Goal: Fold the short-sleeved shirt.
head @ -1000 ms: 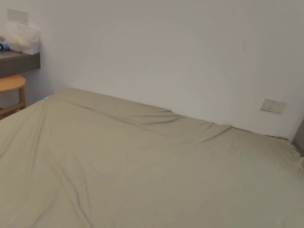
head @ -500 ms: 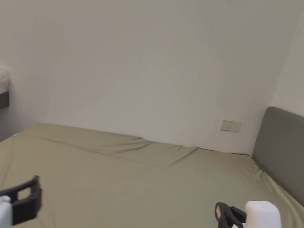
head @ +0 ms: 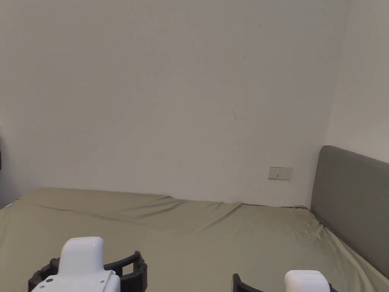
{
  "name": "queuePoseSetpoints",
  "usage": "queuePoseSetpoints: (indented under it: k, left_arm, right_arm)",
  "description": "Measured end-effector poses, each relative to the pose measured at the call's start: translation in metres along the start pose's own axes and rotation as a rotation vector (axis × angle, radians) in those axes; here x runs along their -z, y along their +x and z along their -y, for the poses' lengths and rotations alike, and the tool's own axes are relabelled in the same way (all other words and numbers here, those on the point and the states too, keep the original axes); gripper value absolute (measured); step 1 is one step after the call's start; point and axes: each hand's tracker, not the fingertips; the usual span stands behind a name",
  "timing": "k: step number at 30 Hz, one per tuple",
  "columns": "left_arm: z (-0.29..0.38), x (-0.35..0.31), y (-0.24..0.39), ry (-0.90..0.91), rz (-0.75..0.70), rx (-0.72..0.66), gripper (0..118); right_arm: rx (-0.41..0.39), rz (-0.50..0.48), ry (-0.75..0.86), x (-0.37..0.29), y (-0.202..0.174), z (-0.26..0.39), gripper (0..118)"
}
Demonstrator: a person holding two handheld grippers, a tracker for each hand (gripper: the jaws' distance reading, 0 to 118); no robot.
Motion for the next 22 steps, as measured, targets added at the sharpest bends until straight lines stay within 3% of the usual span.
queuePoseSetpoints:
  k: [12, 15, 22]
  left_arm:
    - [-0.009, -0.019, 0.025, 0.011, 0.075, 0.016, 116]
    - [-0.01, -0.02, 0.039, 0.047, -0.059, 0.077, 116]
    - [-0.009, -0.016, 0.04, 0.045, -0.068, 0.063, 118]
  right_arm:
    - [0.054, 0.044, -0.025, -0.004, 0.031, -0.002, 118]
    - [0.036, 0.049, -0.024, -0.005, 0.03, -0.004, 118]
    - [0.016, 0.054, -0.017, -0.003, 0.033, -0.005, 118]
